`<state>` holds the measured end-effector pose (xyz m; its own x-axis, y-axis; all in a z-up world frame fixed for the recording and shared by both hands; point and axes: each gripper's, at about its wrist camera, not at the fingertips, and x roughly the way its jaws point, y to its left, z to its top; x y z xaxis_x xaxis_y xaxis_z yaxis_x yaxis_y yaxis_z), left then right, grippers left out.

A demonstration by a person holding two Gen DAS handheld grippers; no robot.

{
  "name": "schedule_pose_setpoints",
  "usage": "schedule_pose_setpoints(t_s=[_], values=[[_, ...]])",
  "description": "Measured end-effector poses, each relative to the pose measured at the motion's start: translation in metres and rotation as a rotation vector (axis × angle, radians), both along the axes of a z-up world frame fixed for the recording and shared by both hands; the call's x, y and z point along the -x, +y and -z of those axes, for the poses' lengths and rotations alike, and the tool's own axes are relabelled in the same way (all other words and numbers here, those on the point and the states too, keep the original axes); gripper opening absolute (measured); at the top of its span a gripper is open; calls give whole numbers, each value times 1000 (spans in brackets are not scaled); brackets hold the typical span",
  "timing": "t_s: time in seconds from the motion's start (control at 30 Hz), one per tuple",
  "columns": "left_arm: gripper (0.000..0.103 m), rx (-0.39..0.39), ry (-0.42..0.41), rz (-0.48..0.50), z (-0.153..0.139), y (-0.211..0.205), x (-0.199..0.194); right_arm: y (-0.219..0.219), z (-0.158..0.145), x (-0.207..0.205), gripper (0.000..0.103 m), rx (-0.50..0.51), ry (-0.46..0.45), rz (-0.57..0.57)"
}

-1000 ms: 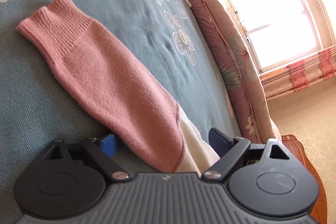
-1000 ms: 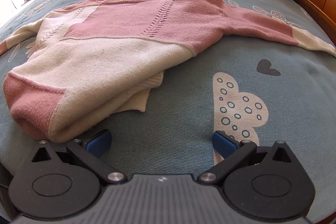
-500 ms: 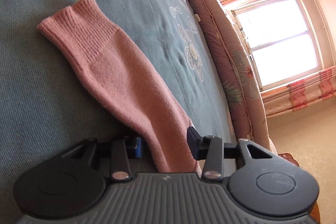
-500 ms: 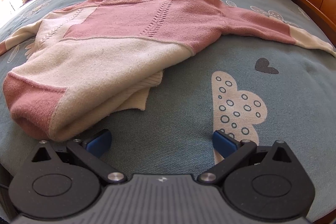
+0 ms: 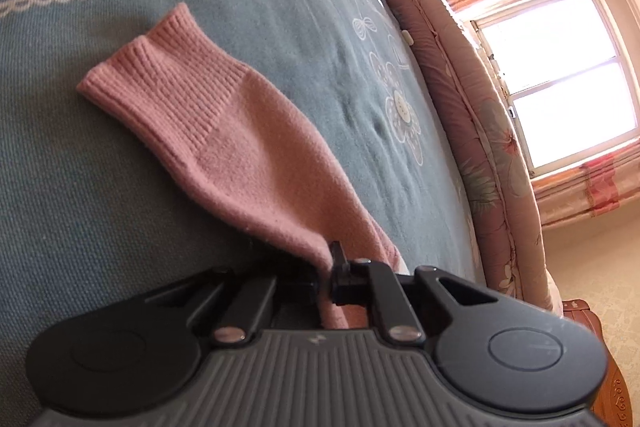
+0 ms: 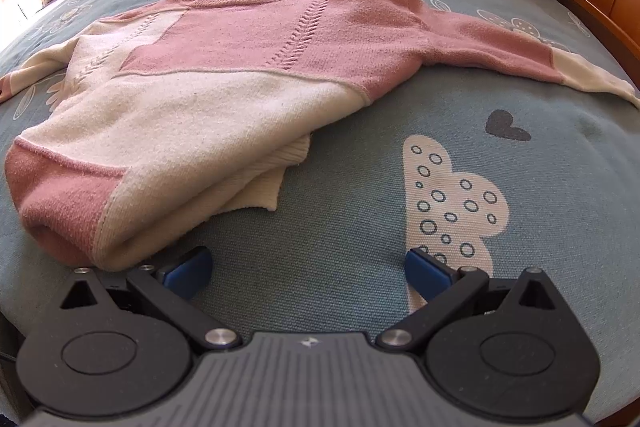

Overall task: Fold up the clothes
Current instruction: 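Grasp the pink sleeve cuff with the left gripper and lay it along the sweater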

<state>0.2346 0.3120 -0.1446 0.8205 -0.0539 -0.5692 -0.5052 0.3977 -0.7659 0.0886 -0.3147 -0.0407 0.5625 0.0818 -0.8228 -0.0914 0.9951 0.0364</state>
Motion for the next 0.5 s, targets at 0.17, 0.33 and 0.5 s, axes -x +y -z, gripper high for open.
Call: schedule_pose_setpoints(t_s=[0.17,0.33,0.5], values=[[7,-96,-9,20,-31,17,3,0,0,0,103,1,-1,2],[11,-98,77,69,-20,25,8,0,0,-2,103,1,2,4],[14,3,24,13,-2,41,42,0,1,-2,103,3,4,6]])
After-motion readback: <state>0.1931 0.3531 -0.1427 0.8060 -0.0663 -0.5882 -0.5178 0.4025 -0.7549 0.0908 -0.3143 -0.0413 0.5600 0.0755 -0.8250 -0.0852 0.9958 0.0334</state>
